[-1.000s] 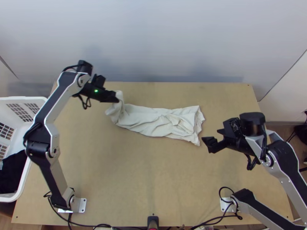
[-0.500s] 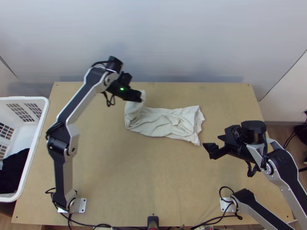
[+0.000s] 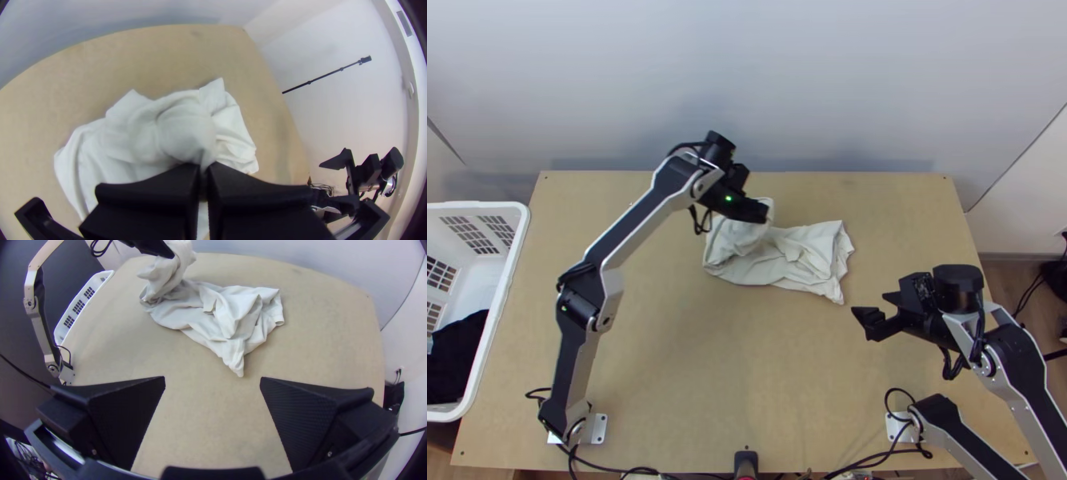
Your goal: Fold the t-shirt
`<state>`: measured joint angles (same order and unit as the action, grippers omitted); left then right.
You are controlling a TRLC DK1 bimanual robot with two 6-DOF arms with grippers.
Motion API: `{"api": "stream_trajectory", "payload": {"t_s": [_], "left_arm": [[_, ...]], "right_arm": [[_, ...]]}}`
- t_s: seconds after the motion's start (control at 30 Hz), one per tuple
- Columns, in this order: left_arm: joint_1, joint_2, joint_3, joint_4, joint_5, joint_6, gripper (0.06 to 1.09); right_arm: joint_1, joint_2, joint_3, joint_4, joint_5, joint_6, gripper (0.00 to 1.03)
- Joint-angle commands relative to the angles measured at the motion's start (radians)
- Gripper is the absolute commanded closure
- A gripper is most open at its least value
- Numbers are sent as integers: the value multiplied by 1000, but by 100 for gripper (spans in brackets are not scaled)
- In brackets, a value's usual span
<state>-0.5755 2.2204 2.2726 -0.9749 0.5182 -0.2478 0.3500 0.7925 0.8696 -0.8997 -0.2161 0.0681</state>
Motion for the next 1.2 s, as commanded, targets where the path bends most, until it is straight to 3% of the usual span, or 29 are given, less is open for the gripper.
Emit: {"api": "stream_trajectory", "payload": {"t_s": [0.0, 0.4, 0.43, 0.5, 0.57, 0.6, 0.63, 0.67, 0.87, 1.03, 1.17], "left_arm": [[-99, 35, 25, 85, 0, -59, 105], [-215, 110, 68, 217, 0, -131, 104], [-219, 120, 70, 232, 0, -145, 99], [-234, 139, 68, 237, 8, -151, 77], [-253, 148, 68, 245, 9, -151, 72], [-261, 150, 68, 251, 9, -151, 53], [-267, 148, 68, 257, 9, -154, 25], [-270, 148, 68, 269, 8, -174, 9], [-216, 127, 68, 386, 5, -338, 10], [-147, 78, 24, 366, 2, -303, 10], [-83, 25, -24, 272, -17, -173, 10]], "right_arm": [[-22, -41, -50, 5, -14, 16, 4], [-69, -99, -113, 15, -43, 38, 4], [-72, -102, -118, 15, -45, 38, 4], [-77, -108, -126, 15, -46, 39, 4], [-82, -113, -133, 18, -49, 50, 4], [-85, -116, -138, 18, -55, 52, 4], [-86, -119, -142, 19, -57, 53, 4], [-88, -121, -146, 21, -57, 55, 4], [-98, -133, -158, 28, -72, 65, 4], [-103, -139, -146, 47, -74, 76, 4], [-105, -128, -153, 73, -74, 104, 4]]}}
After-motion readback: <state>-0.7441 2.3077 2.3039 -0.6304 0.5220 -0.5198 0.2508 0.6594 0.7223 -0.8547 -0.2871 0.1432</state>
